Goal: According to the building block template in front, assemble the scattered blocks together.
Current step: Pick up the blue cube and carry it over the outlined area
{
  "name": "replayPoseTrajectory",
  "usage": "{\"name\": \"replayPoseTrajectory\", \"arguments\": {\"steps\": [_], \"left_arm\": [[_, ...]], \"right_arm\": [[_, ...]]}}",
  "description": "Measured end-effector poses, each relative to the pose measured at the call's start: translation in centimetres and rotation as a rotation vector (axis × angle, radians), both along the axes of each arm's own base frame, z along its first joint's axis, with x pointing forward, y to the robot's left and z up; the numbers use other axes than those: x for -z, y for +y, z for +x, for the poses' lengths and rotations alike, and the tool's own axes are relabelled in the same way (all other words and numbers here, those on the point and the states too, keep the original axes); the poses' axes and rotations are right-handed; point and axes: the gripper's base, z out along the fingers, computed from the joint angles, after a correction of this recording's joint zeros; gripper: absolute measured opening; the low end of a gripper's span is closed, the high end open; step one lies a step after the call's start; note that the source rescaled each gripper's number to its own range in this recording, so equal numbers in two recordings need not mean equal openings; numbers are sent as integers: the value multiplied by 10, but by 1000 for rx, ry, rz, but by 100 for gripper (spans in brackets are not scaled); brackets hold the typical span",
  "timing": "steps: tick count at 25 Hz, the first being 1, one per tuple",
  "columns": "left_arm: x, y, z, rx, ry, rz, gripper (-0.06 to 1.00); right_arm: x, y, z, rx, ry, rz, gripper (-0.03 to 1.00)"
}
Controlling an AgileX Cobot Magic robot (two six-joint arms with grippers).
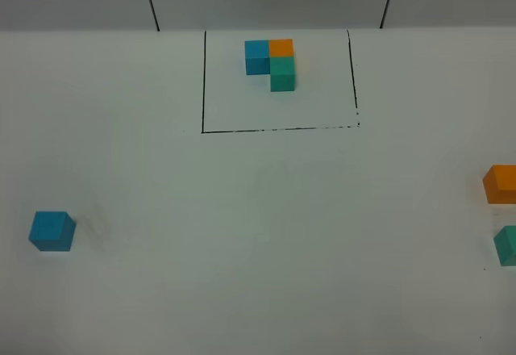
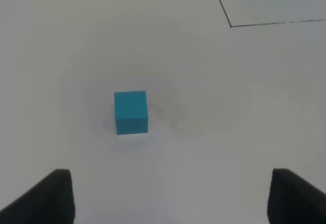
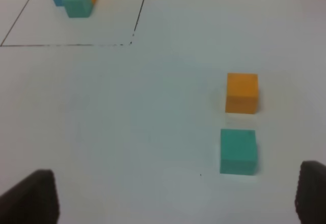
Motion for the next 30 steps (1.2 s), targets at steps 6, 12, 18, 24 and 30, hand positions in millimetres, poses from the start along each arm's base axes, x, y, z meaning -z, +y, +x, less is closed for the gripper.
{"name": "replayPoseTrajectory", "arguments": {"steps": [6,12,18,24,30], "left_arm": [[0,0,0,0,0,0,66],[0,0,0,0,0,0,66],[0,0,0,0,0,0,66],[0,0,0,0,0,0,66],[0,0,0,0,0,0,66]], "right_arm": [[0,0,0,0,0,0,88],[0,0,0,0,0,0,88],[0,0,0,0,0,0,88],[0,0,0,0,0,0,87],[0,0,0,0,0,0,84]]}}
